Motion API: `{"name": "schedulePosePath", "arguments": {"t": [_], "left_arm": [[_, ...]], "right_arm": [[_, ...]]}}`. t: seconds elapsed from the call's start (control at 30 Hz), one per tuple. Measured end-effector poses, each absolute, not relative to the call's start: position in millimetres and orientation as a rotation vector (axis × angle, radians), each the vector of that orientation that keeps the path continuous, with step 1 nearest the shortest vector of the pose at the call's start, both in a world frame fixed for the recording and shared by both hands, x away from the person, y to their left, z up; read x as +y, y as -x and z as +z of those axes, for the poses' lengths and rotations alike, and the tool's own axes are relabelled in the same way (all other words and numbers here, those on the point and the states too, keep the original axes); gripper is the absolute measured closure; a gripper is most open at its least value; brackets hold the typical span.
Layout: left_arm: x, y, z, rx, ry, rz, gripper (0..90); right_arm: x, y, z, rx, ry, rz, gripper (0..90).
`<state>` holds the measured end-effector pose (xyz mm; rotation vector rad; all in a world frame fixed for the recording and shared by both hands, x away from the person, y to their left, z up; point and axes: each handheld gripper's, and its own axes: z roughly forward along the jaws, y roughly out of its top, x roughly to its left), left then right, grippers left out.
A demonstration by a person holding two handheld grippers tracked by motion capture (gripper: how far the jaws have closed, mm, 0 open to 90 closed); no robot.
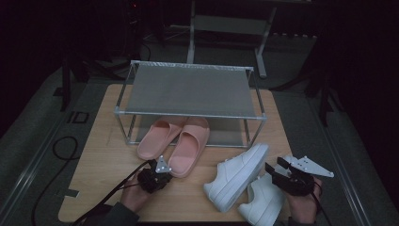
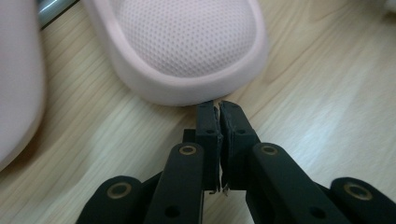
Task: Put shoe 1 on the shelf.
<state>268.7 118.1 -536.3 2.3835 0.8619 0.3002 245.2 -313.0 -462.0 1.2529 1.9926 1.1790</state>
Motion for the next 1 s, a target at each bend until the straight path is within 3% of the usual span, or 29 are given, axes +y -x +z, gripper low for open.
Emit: {"name": "schedulePosePath", "arguments": {"t": [0.57, 1.0], "left_arm": [[72.4, -274.7, -530.7, 0.717, -2.379, 0.239, 86.5], [50.9, -292.5, -523.8, 0.707, -2.331, 0.225, 86.6]], "right_arm": [[-313.1, -245.2, -462.3, 1.993, -1.256, 1.179, 43.5], [-313.5, -245.3, -462.5, 1.992, -1.256, 1.179, 43.6]]}}
